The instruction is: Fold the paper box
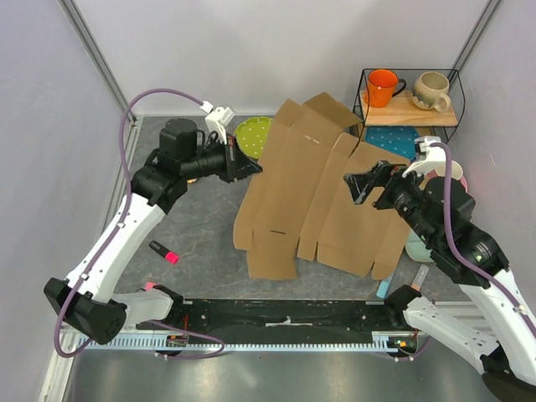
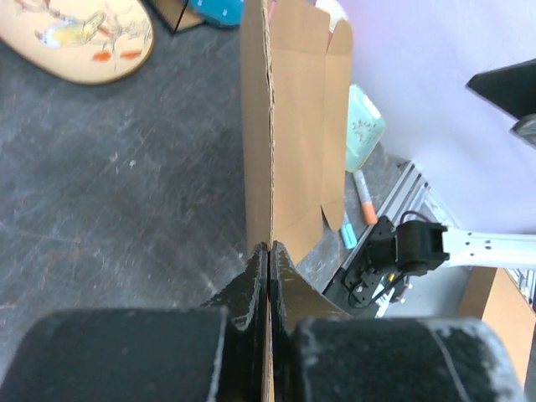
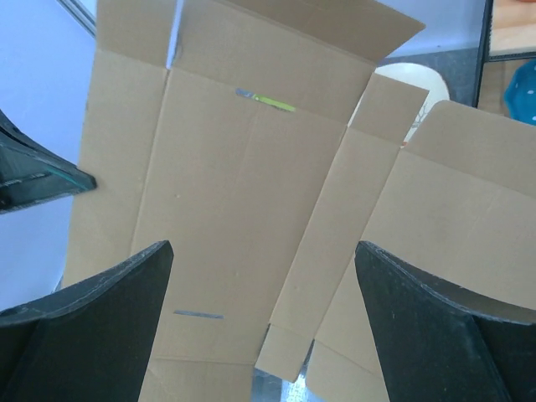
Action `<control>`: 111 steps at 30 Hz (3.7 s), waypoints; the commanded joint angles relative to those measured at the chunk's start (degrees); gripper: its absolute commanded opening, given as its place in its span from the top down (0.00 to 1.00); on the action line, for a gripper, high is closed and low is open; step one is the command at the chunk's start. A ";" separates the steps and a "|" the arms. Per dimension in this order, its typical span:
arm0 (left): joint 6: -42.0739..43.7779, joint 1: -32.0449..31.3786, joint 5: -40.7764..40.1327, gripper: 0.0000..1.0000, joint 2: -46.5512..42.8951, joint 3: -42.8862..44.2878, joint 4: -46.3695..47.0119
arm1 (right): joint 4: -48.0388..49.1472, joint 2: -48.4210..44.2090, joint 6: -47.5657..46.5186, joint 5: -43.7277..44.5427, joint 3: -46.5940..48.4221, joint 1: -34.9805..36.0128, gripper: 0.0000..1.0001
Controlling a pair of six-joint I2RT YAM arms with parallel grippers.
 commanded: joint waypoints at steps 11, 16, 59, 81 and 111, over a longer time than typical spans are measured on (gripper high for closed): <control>2.53 13.18 21.60 0.98 21.17 12.86 -5.01 | -2.87 -0.55 0.07 -0.72 -4.99 0.01 0.02; 4.64 15.12 18.53 0.98 29.00 13.91 -4.92 | -2.96 -0.81 -0.64 -0.89 -5.96 0.01 0.02; -106.45 -46.67 -69.71 0.01 -4.92 -38.90 -15.13 | 1.53 -2.48 1.65 -6.69 -17.03 0.01 0.02; -92.84 -40.87 -76.04 0.98 -4.90 -41.72 -5.77 | -4.28 -4.24 0.07 -6.35 -10.89 0.01 0.02; -14.01 1.06 -0.62 0.98 -14.94 -23.96 -1.64 | -7.63 -3.27 -2.40 -4.07 -8.41 0.01 0.02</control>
